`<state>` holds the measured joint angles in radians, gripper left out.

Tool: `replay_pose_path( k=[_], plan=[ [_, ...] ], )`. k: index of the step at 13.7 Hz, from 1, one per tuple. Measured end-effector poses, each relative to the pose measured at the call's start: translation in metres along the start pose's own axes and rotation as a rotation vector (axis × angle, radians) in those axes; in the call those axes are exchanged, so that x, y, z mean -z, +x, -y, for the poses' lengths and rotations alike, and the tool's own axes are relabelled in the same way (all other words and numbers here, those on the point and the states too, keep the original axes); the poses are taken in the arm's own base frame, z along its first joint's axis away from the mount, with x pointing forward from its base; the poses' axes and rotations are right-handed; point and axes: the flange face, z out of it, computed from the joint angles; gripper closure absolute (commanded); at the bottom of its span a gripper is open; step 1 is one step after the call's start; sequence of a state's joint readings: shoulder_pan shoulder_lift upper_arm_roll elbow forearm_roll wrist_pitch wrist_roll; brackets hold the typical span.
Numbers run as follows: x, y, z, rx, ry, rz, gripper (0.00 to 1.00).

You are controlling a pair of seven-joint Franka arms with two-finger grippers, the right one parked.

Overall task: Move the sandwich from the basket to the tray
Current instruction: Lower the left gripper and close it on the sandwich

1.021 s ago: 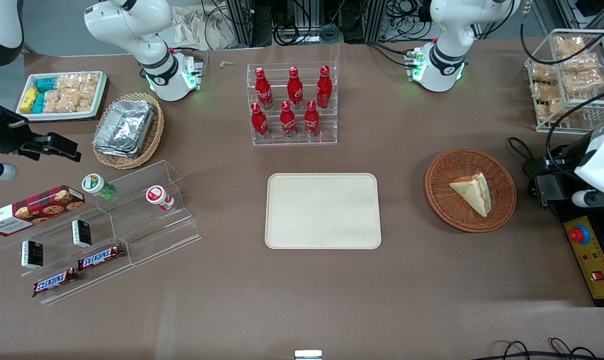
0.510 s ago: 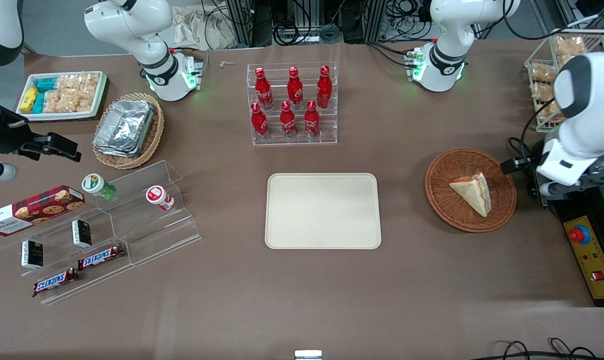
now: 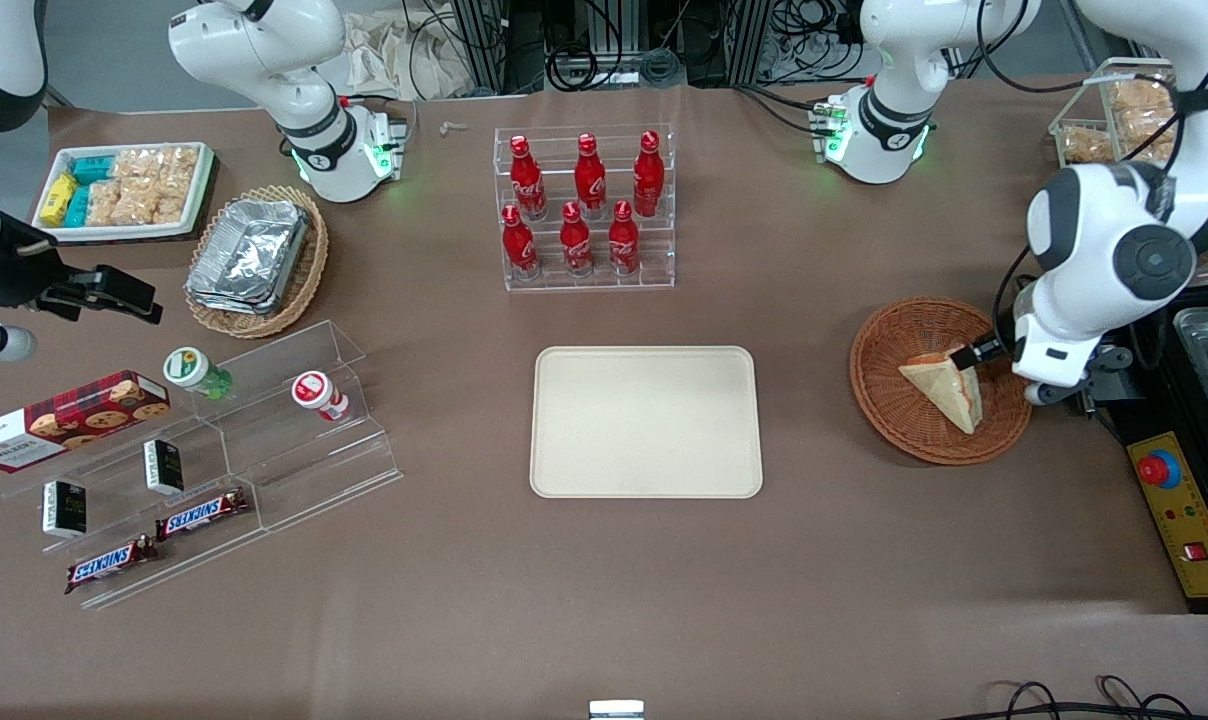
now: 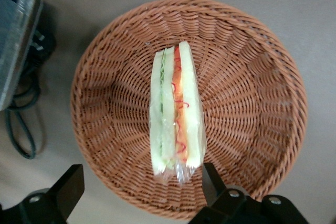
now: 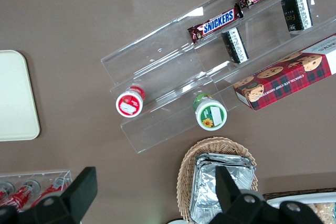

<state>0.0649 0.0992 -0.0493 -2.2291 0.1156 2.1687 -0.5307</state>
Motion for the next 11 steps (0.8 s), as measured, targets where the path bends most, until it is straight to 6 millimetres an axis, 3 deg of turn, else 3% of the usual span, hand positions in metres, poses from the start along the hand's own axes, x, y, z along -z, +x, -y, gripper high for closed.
replay_pose_path(
  k=[5, 6, 7, 9, 11],
  plan=[
    [-0.044, 0.007, -0.009, 0.145, 0.01, 0.032, 0.0],
    [-0.049, 0.008, -0.01, 0.152, 0.011, 0.036, 0.04],
    [-0.052, 0.008, -0.011, 0.156, 0.013, 0.039, 0.19],
    [-0.058, 0.008, -0.012, 0.165, 0.016, 0.045, 0.61],
    [-0.059, 0.009, -0.013, 0.188, 0.016, 0.045, 0.9]
  ],
)
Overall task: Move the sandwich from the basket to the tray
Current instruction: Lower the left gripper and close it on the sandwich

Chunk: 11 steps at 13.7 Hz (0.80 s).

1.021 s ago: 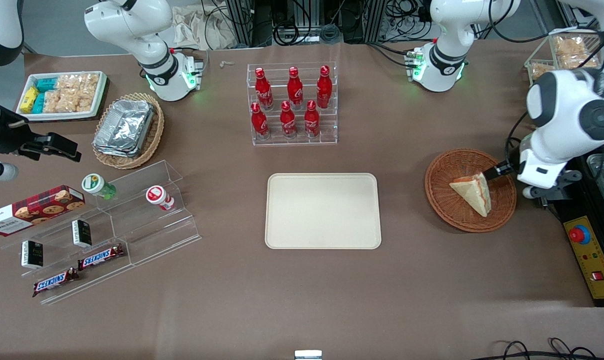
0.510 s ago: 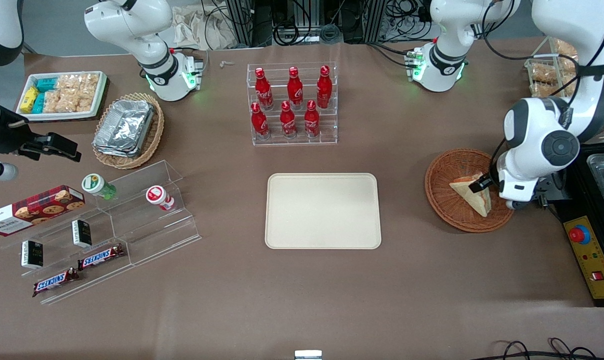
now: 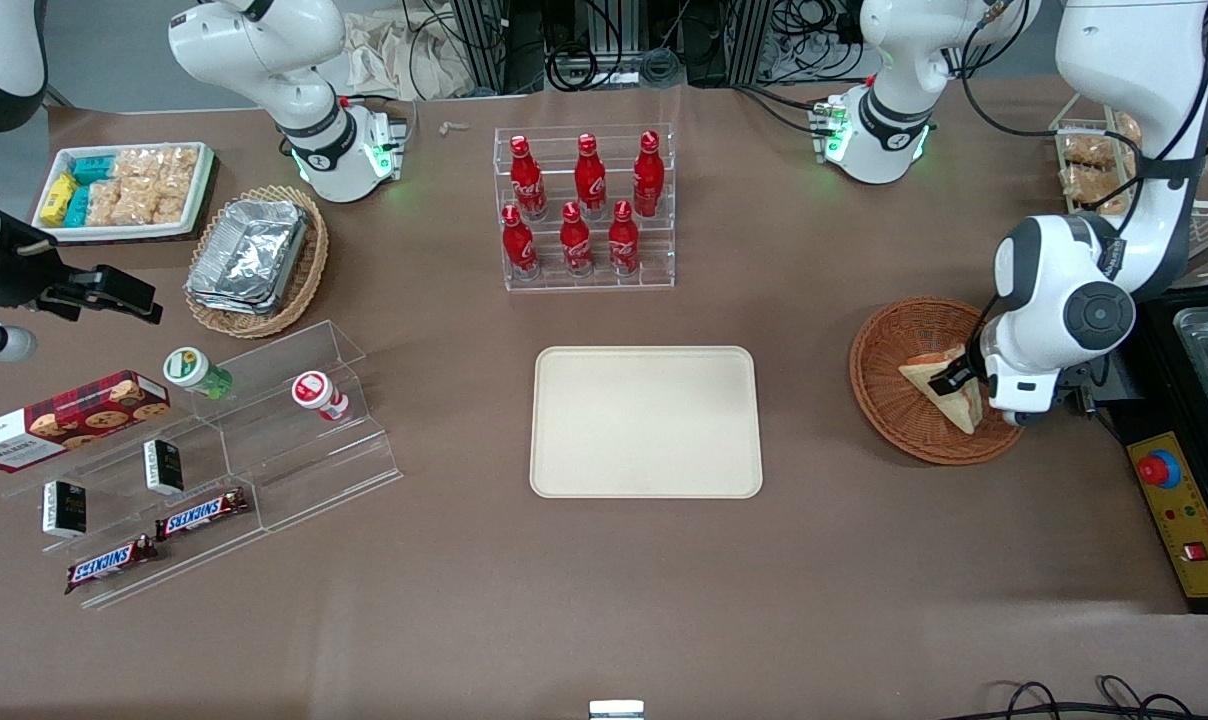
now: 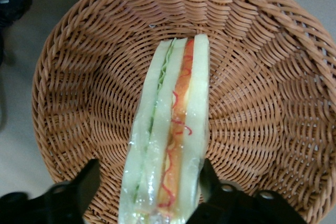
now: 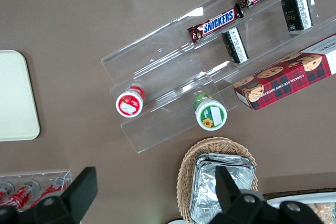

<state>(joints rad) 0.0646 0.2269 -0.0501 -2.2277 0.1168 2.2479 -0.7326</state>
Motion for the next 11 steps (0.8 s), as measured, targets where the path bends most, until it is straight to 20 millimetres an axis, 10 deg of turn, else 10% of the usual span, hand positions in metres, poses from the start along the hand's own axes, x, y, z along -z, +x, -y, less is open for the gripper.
replay_pose_path(
  k=[5, 11],
  plan=[
    [0.032, 0.0, -0.02, 0.002, 0.023, 0.015, 1.0],
    [0.141, 0.009, -0.039, -0.009, 0.089, 0.061, 1.0]
  ],
)
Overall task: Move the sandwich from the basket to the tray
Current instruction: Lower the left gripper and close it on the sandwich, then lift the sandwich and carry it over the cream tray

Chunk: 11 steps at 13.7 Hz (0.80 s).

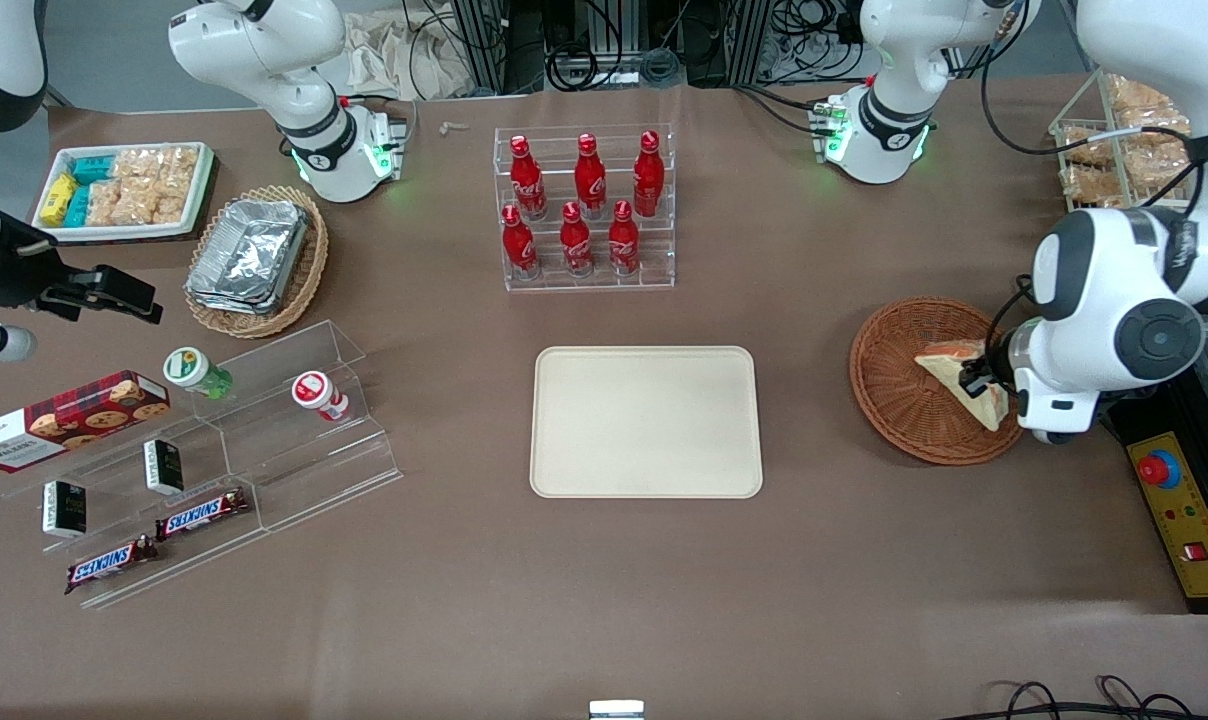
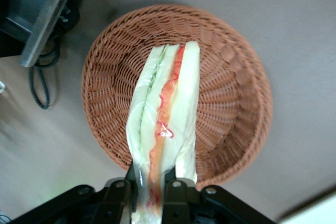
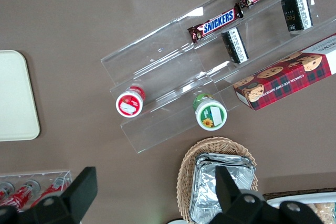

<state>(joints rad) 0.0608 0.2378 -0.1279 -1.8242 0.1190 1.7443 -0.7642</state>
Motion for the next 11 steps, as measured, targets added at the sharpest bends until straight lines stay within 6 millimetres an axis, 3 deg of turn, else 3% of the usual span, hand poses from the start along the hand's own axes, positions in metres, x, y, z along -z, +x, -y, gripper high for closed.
replay_pose_path(
  k=[4, 6, 8, 11],
  plan=[
    [0.073, -0.007, 0.001, -0.09, -0.007, -0.013, 1.0],
    [0.099, -0.019, -0.01, -0.187, -0.025, -0.037, 1.0],
    [0.113, -0.045, -0.035, -0.284, -0.039, -0.058, 1.0],
    [0.117, -0.087, -0.077, -0.393, -0.046, -0.065, 1.0]
  ],
)
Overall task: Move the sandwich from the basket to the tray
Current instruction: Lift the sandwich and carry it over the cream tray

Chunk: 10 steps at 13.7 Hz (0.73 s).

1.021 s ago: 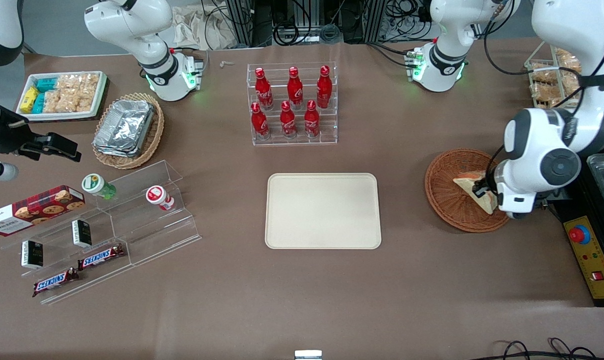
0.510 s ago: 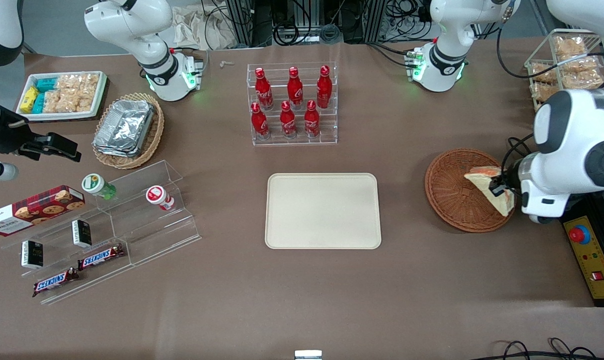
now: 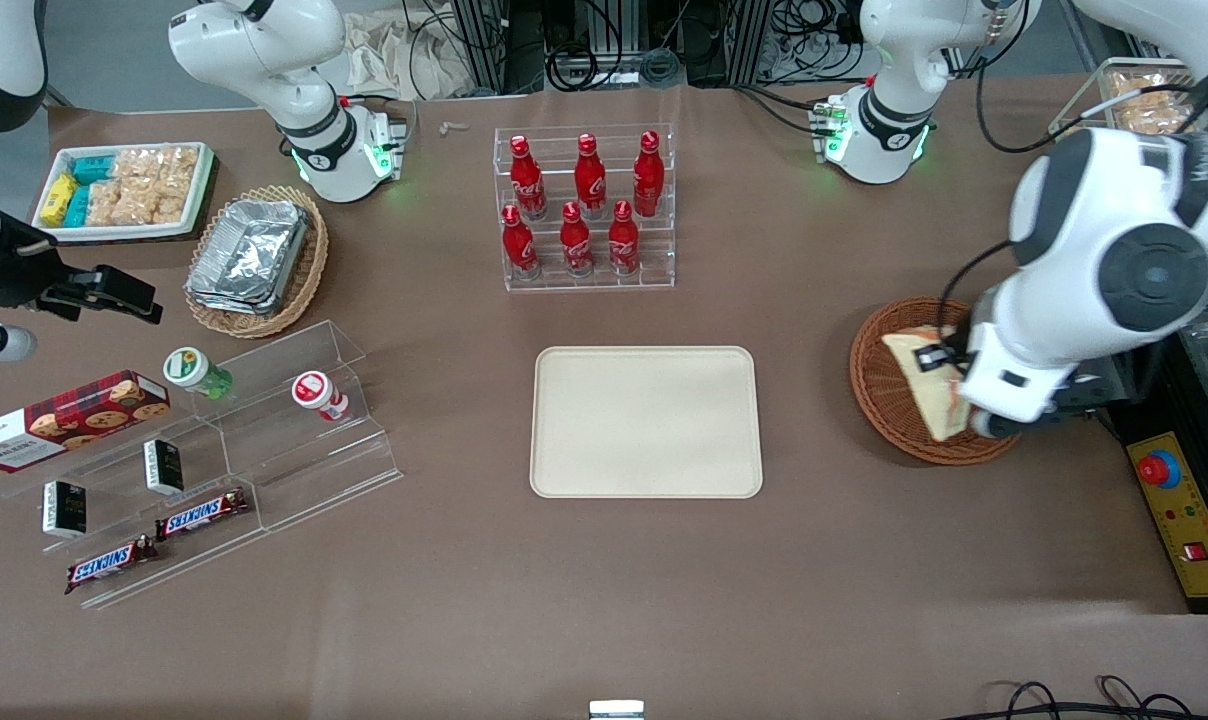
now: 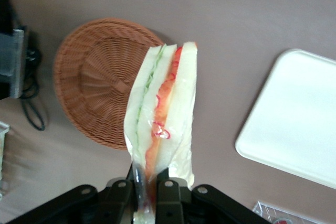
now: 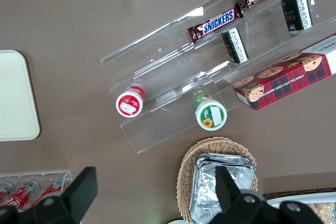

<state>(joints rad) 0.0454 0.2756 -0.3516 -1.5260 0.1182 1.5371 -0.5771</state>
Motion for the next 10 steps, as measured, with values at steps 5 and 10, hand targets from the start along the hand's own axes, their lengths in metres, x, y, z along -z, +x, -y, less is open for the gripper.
replay_pose_path(
  k=[5, 10],
  plan=[
    [-0.044, -0.021, -0.097, -0.126, -0.001, 0.021, 1.0],
    [-0.106, -0.021, -0.172, -0.138, -0.055, 0.005, 1.0]
  ],
)
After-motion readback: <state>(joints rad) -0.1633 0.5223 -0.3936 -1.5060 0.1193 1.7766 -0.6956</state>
